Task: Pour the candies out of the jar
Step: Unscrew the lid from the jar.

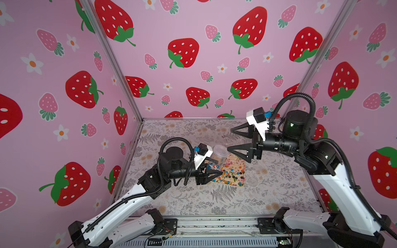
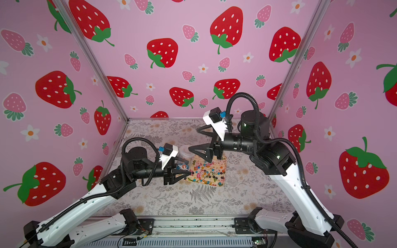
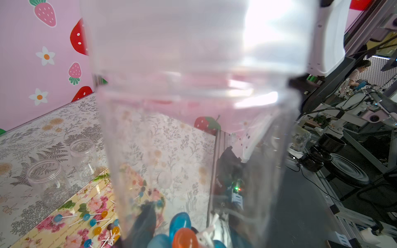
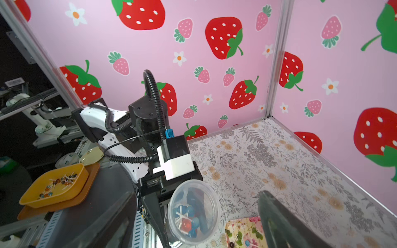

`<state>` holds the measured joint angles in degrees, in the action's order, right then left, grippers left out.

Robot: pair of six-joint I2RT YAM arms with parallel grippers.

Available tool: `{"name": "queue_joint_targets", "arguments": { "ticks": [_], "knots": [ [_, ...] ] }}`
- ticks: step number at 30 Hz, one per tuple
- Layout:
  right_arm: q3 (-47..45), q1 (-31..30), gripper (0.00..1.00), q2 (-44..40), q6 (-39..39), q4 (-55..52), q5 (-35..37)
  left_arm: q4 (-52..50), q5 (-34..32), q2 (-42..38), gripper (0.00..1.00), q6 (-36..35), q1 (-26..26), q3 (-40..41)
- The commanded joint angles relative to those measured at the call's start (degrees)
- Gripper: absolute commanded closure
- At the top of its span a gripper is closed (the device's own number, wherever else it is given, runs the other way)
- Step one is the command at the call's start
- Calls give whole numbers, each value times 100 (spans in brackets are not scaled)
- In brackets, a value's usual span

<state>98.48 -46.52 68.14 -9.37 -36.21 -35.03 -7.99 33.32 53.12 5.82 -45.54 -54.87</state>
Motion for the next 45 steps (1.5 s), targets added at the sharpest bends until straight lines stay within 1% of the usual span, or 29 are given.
{"name": "queue_joint_targets", "arguments": {
  "ticks": [1,7,13,16,21,23,27,29,33,36,39,43,45],
  "knots": [
    [-119,-120,11,15,-628,-307,547,34,-117,-75,48,-99,5,20],
    [-266,-479,11,76,-886,-266,792,8,-146,-24,48,-125,6,38],
    [-133,-789,10,293,-875,-335,998,-1,-151,-12,48,-132,5,47],
    [-44,-880,10,404,-839,-465,1126,-16,-150,-21,48,-125,7,64],
    [-40,-964,10,474,-856,-466,1115,-21,-177,-78,48,-125,1,90],
    [-47,-981,13,481,-848,-451,1101,-19,-168,-75,48,-125,4,91],
    [-72,-990,26,481,-795,-427,1042,-19,-143,-70,48,-117,6,91],
    [-107,-990,30,458,-737,-399,1011,-19,-133,-74,48,-108,2,82],
    [-85,-965,39,389,-265,-422,959,-1,-44,-57,48,-91,5,52],
    [49,-793,43,391,209,-375,520,-27,97,-18,48,-83,7,-5],
    [181,-534,45,454,686,-226,-294,-19,224,-4,48,-55,1,-37],
    [345,-331,46,573,1461,-203,-1295,-10,380,27,48,-29,1,-91],
    [382,-273,46,611,1724,-172,-1595,-1,446,44,48,-11,1,-118]
  ]
}}
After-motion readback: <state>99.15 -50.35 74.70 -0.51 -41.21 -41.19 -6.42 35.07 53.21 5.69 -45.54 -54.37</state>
